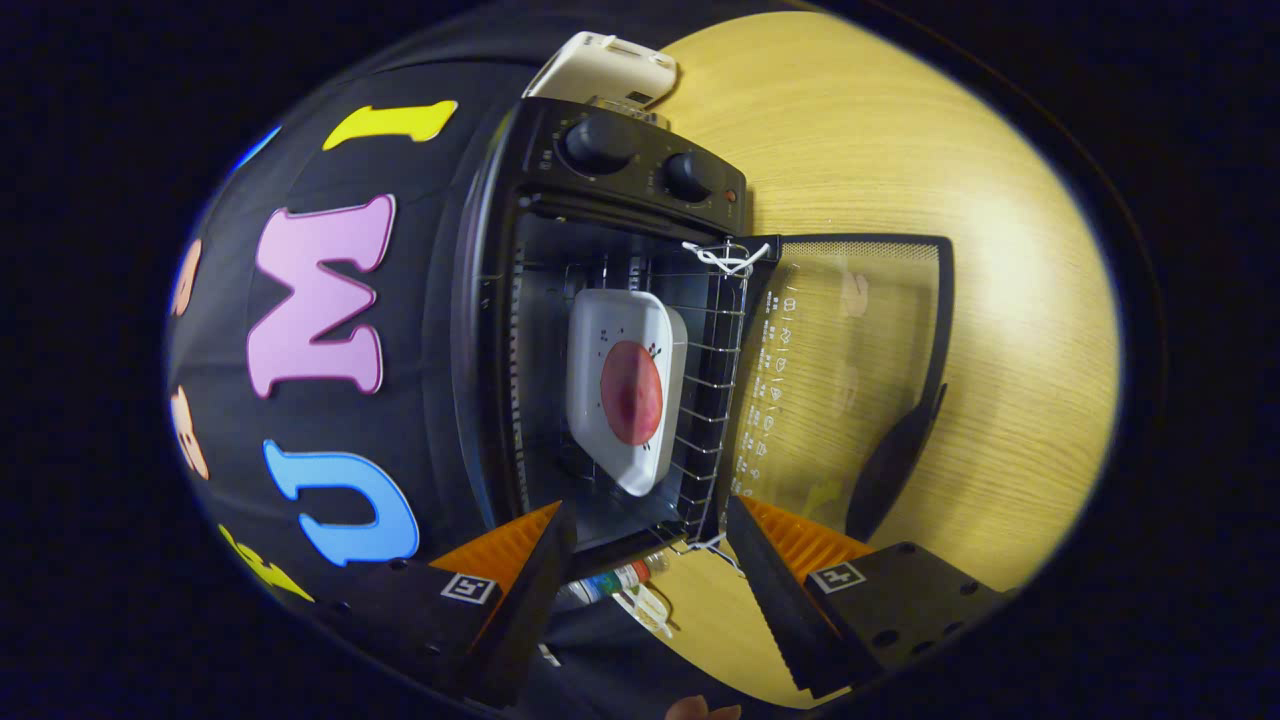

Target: Open the toaster oven, put the food inside, and close the toaster oven door.

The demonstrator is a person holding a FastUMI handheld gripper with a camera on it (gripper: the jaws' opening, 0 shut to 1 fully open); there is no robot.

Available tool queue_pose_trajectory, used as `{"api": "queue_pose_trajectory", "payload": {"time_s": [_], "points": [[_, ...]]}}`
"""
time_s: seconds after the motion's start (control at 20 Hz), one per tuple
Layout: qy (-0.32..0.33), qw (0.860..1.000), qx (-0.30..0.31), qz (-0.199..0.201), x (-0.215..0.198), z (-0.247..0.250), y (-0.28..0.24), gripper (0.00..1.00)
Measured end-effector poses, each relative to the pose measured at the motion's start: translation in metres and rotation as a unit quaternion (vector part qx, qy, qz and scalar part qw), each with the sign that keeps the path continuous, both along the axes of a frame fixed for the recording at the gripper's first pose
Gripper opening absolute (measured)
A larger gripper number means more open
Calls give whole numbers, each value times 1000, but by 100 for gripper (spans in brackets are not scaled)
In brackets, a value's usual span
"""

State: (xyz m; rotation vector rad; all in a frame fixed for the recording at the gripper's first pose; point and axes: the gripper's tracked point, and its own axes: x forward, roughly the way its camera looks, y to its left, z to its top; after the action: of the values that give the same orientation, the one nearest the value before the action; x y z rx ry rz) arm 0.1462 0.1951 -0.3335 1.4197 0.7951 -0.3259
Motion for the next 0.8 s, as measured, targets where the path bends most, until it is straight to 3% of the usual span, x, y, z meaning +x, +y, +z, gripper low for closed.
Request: {"api": "queue_pose_trajectory", "payload": {"time_s": [0.15,0.25,0.35,0.5,0.8], "points": [[-4,995,-61,81,-38,5,6,98],[5,982,-122,144,-62,-3,4,98],[6,958,-195,210,-80,-12,-3,98],[6,910,-299,289,-98,-25,-22,98],[29,836,-389,386,-128,-65,-34,99]]}}
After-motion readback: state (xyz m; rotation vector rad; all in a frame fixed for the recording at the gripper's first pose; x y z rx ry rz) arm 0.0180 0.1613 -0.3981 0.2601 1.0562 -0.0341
